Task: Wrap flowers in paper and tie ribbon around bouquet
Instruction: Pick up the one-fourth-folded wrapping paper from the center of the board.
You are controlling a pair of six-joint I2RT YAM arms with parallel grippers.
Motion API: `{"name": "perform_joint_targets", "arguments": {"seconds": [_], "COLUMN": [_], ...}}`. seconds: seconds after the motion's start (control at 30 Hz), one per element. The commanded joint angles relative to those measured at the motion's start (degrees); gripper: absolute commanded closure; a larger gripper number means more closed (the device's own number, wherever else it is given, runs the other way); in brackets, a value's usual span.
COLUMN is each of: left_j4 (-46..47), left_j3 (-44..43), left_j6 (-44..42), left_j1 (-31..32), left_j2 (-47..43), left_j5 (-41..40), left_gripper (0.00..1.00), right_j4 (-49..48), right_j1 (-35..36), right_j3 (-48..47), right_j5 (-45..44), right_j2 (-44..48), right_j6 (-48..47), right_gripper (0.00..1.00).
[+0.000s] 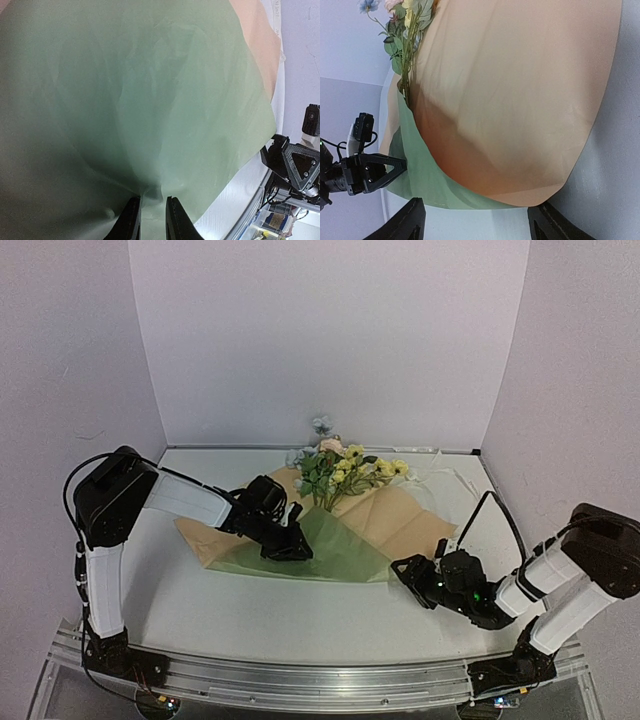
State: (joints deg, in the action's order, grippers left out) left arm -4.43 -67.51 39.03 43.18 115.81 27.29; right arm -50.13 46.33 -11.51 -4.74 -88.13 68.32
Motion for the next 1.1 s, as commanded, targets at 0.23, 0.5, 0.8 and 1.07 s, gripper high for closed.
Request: {"name": "perform_joint_targets", "arguments": {"seconds": [0.23, 0.5, 0.8, 1.07], "left_j4": [0.1, -0.1, -0.6, -0.7], "left_j3": [-2.3, -2.3, -3.1, -3.4], "left_j6": [0.0, -0.2, -0.4, -0.4], "left_j1": [0.1, 0.2, 0.1, 0.1], "left_j2": [1.0, 0.9, 1.2, 1.4], "left_j5": [-0.3, -0.3, -0.3, -0.1], "left_gripper": [0.81, 0.81, 0.81, 0.82], "right_j4": [1.2, 1.9, 8.6, 10.1], "right_j1": [1.0, 1.0, 1.0, 1.1], "right_j3": [-2.0, -1.9, -4.5, -1.7], "right_j5": [-0.6, -2.0, -3.1, -3.7], "right_j2": [-4.6, -2.5, 2.6, 4.5], "right_j6": [-2.8, -3.9, -6.7, -1.6], "right_gripper": [0.50, 0.68, 0.87, 0.47]}}
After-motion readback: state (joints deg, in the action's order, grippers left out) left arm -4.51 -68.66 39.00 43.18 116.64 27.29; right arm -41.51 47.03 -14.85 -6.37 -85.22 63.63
